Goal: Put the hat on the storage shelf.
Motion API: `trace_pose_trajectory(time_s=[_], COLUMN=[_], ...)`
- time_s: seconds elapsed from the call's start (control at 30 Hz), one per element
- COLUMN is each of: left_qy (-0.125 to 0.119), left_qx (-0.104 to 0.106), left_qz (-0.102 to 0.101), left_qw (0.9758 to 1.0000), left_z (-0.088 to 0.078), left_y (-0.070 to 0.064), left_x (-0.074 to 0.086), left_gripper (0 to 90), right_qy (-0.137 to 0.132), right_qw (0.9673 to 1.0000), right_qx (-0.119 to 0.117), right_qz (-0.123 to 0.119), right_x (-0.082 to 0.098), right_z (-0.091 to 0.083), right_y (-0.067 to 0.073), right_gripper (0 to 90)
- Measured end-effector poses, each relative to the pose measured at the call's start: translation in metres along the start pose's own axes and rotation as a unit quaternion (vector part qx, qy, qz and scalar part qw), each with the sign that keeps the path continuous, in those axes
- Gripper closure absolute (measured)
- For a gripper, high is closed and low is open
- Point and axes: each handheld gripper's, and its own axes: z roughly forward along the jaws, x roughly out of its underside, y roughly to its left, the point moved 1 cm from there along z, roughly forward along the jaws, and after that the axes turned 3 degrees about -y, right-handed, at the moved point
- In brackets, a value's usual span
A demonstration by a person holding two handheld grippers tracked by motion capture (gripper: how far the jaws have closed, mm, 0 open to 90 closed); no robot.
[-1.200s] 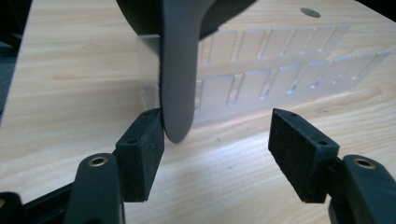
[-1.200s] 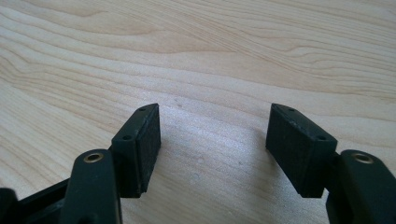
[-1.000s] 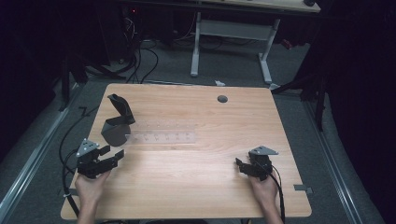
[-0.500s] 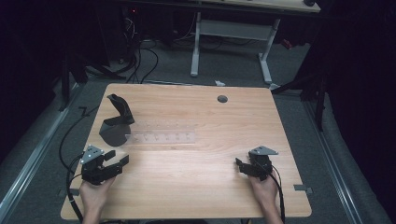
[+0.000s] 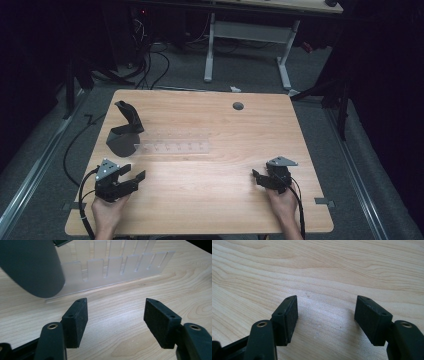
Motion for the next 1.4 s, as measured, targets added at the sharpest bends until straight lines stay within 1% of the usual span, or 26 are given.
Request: trace_pose_trajectory(time_s=[0.3,0.47,0.5,0.63,0.77,0.87,1.03,1.07,1.1,1.27,1.4], left_qy=[0.018,0.030,0.035,0.046,0.064,0.068,0.073,0.073,0.074,0.065,0.066], left_qx=[0.017,0.028,0.029,0.037,0.043,0.047,0.046,0.045,0.045,0.041,0.030], left_qz=[0.007,0.004,0.008,0.009,0.025,0.031,0.042,0.040,0.045,0.037,0.051], left_qw=[0.9997,0.9991,0.9989,0.9982,0.9967,0.9961,0.9954,0.9955,0.9952,0.9963,0.9961], left_z=[0.009,0.015,0.016,0.022,0.028,0.032,0.040,0.041,0.043,0.050,0.058], left_y=[-0.012,-0.020,-0.021,-0.026,-0.032,-0.036,-0.039,-0.040,-0.039,-0.038,-0.037], left_x=[0.012,0.021,0.022,0.029,0.038,0.042,0.048,0.049,0.051,0.054,0.060], left_gripper=[36.4,36.2,36.2,36.2,36.3,36.4,36.5,36.5,36.5,37.8,38.3], right_qy=[0.000,0.000,0.000,0.000,0.000,0.000,0.000,0.000,0.000,0.000,0.000], right_qw=[1.0000,1.0000,1.0000,1.0000,1.0000,1.0000,1.0000,1.0000,1.0000,1.0000,1.0000], right_qx=[-0.001,-0.001,-0.001,-0.001,-0.001,-0.001,-0.001,-0.001,-0.001,-0.002,-0.001], right_qz=[0.000,0.000,0.000,0.000,0.000,0.000,0.000,0.001,0.001,0.001,-0.001], right_x=[0.000,0.000,0.000,0.000,0.000,0.000,0.000,0.000,0.000,0.000,0.000], right_z=[0.000,0.000,0.000,0.000,0.000,0.000,0.000,0.000,0.000,0.000,0.000], right_y=[0.000,0.000,0.000,0.000,0.000,0.000,0.000,0.000,0.000,0.000,0.000], right_gripper=[35.7,35.6,35.6,35.6,35.6,35.6,35.6,35.6,35.6,35.5,35.5])
